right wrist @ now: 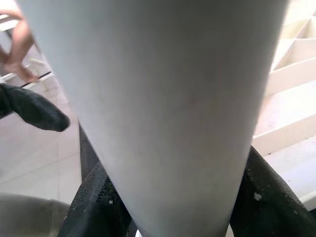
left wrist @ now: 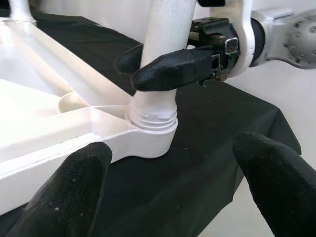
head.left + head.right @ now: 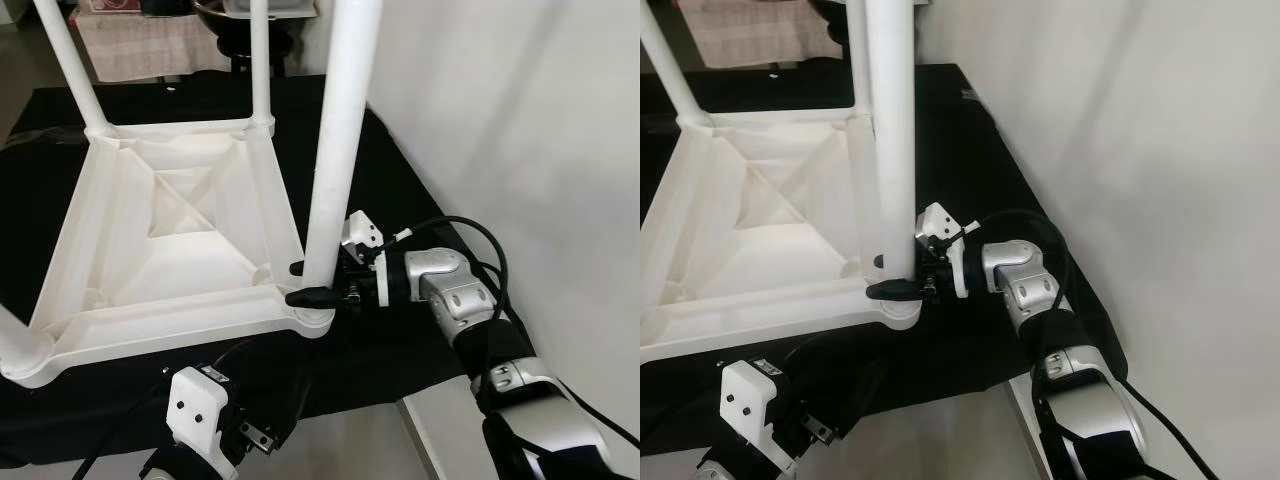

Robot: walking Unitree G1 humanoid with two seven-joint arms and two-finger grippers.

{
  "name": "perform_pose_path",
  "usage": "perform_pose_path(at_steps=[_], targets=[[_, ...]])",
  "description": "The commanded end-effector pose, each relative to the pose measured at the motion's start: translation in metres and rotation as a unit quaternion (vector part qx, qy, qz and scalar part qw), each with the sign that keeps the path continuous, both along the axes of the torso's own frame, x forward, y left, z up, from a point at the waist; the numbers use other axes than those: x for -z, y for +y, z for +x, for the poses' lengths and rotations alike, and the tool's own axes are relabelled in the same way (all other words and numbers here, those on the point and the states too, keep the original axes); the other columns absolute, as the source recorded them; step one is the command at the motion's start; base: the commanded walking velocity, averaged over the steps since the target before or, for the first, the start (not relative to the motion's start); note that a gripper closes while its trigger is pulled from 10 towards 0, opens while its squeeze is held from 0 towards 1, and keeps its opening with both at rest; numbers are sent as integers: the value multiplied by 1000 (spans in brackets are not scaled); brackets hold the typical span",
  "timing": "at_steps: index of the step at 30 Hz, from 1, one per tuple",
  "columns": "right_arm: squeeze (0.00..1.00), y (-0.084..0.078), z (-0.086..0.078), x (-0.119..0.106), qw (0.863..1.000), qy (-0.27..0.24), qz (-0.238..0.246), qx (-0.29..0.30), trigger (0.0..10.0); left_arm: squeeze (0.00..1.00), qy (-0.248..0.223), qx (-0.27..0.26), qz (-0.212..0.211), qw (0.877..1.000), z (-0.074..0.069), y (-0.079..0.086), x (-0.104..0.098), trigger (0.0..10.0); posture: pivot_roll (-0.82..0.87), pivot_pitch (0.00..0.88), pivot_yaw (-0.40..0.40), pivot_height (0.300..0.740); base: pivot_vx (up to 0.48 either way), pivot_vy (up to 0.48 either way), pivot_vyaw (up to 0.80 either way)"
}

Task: Building children table

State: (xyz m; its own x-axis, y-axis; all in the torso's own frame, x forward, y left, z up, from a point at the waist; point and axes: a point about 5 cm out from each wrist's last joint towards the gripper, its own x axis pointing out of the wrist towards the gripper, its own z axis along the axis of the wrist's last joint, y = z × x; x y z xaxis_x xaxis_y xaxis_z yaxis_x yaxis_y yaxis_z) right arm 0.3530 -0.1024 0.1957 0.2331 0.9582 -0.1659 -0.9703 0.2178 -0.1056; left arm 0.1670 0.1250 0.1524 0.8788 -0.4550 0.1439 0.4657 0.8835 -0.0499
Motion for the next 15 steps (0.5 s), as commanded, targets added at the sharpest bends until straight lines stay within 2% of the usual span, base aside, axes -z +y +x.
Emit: perform_pose_path(at_steps=[1, 3, 4, 5, 6, 7, 8, 11, 12, 13, 15], targets=[[0, -14, 0, 7, 994, 14, 24, 105, 0, 0, 11, 0, 4, 1000, -2, 0, 4, 10000, 65, 177, -111, 740, 0, 0, 0], [0, -14, 0, 7, 994, 14, 24, 105, 0, 0, 11, 0, 4, 1000, -2, 0, 4, 10000, 65, 177, -111, 740, 0, 0, 0], [0, -17, -2, 9, 989, 14, 31, 146, 0, 0, 11, -1, 4, 1000, -1, 0, 4, 10000, 64, 174, -113, 740, 0, 0, 0], [0, -7, -25, 30, 958, 28, 42, 281, 0, 0, 10, -2, 5, 1000, 1, 2, 4, 10000, 51, 172, -111, 740, 0, 0, 0], [0, -11, -47, 41, 916, 42, 48, 396, 0, 0, 9, -3, 6, 1000, 2, 3, 4, 10000, 51, 172, -111, 740, 0, 0, 0], [0, -11, -47, 41, 916, 42, 48, 396, 0, 0, 9, -3, 6, 1000, 2, 3, 4, 10000, 51, 172, -111, 740, 0, 0, 0], [0, -14, -66, 48, 881, 30, 37, 471, 0, 0, 8, -4, 7, 1000, 4, 4, 4, 10000, 46, 165, -83, 740, 0, 0, 0], [0, -11, -74, 51, 875, 11, 28, 483, 0, 0, 8, -4, 8, 1000, 6, 5, 5, 10000, 33, 144, -74, 740, 0, 0, 0], [0, -3, -69, 50, 889, -4, 27, 457, 0, 0, 8, -3, 10, 1000, 9, 5, 7, 10000, 55, 128, -89, 740, 0, 0, 0], [0, 2, -65, 50, 897, -9, 29, 442, 0, 0, 8, 0, 12, 1000, 11, 5, 8, 10000, 57, 125, -92, 740, 0, 0, 0], [0, 2, -65, 50, 897, -9, 29, 442, 0, 0, 8, 0, 12, 1000, 11, 5, 8, 10000, 57, 125, -92, 740, 0, 0, 0]])
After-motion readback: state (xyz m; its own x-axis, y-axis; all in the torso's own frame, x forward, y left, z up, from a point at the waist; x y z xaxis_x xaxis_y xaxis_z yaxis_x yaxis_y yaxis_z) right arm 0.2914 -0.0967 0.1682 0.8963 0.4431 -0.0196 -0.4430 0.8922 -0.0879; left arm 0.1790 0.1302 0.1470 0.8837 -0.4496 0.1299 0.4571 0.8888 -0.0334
